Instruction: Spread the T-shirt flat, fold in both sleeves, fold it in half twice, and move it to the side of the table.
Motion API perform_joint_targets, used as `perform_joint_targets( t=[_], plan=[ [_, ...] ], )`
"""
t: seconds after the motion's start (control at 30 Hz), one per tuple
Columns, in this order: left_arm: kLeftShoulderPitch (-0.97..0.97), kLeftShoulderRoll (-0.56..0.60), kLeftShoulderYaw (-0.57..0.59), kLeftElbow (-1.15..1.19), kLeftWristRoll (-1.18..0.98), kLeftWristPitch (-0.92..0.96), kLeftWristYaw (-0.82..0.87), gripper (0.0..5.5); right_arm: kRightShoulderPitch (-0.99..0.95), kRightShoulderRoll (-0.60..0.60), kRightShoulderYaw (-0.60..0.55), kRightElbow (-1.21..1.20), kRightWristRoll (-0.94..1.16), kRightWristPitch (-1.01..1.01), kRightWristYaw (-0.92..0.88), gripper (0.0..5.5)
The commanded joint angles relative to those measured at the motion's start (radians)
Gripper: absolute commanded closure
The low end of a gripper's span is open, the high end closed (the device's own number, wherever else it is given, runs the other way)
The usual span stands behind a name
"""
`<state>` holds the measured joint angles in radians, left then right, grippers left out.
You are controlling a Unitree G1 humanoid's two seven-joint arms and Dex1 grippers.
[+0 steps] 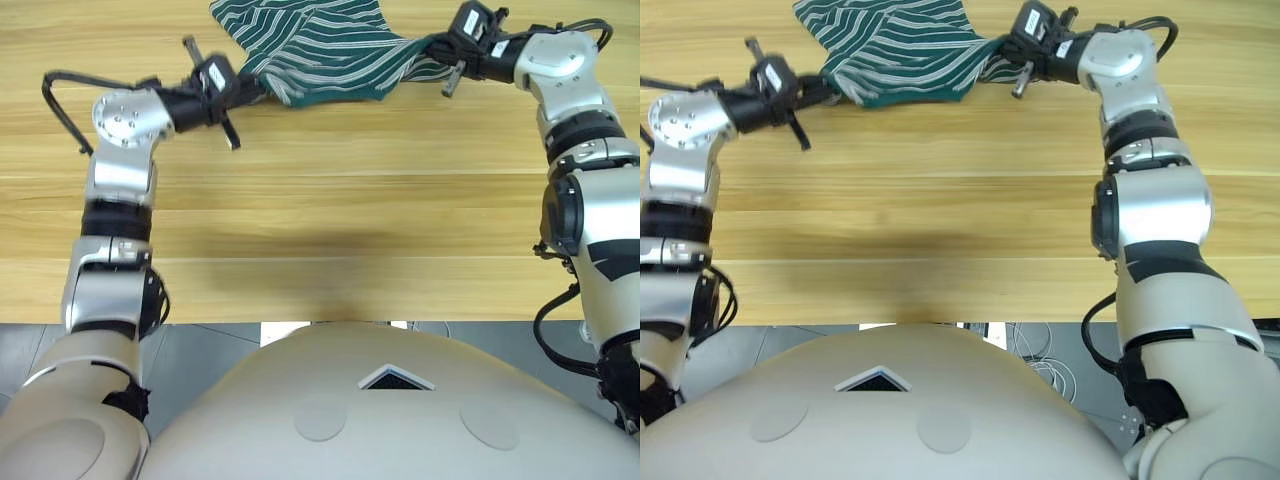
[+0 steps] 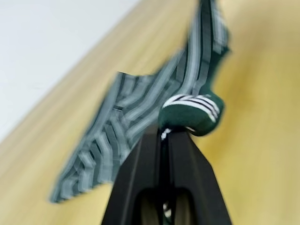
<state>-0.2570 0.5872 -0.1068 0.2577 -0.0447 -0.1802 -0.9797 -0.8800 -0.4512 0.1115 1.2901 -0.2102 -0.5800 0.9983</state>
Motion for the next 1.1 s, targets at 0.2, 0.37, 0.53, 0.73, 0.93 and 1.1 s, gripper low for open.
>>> perform_joint_targets(
  t=[0.2,0.37,0.53,0.73,0.93,1.1],
  plan=[
    [0.518,0.192,-0.136,-0.453,0.102,0.122,-0.056,5.5,0.517,-0.236,0.177,-0.241,0.001,-0.312,0.458,5.5],
    [0.605,0.26,-0.166,-0.415,0.225,0.063,-0.003,5.5,0.625,-0.276,0.214,-0.316,0.01,-0.315,0.416,5.5],
    [0.683,0.266,-0.189,-0.538,0.232,0.112,0.024,4.68,0.718,-0.327,0.238,-0.512,0.179,-0.19,0.54,4.7],
    [0.71,0.228,-0.143,-0.653,0.184,0.19,0.093,3.83,0.786,-0.442,0.264,-0.888,0.562,0.063,0.616,3.78],
    [0.831,0.27,0.06,-0.794,-0.008,0.232,0.061,3.3,0.679,-0.392,0.221,-0.91,0.684,0.212,0.608,3.75],
    [0.932,0.237,0.385,-0.738,-0.359,0.246,-0.044,3.3,0.593,-0.219,0.242,-0.816,0.505,0.192,0.465,3.75]
  ],
)
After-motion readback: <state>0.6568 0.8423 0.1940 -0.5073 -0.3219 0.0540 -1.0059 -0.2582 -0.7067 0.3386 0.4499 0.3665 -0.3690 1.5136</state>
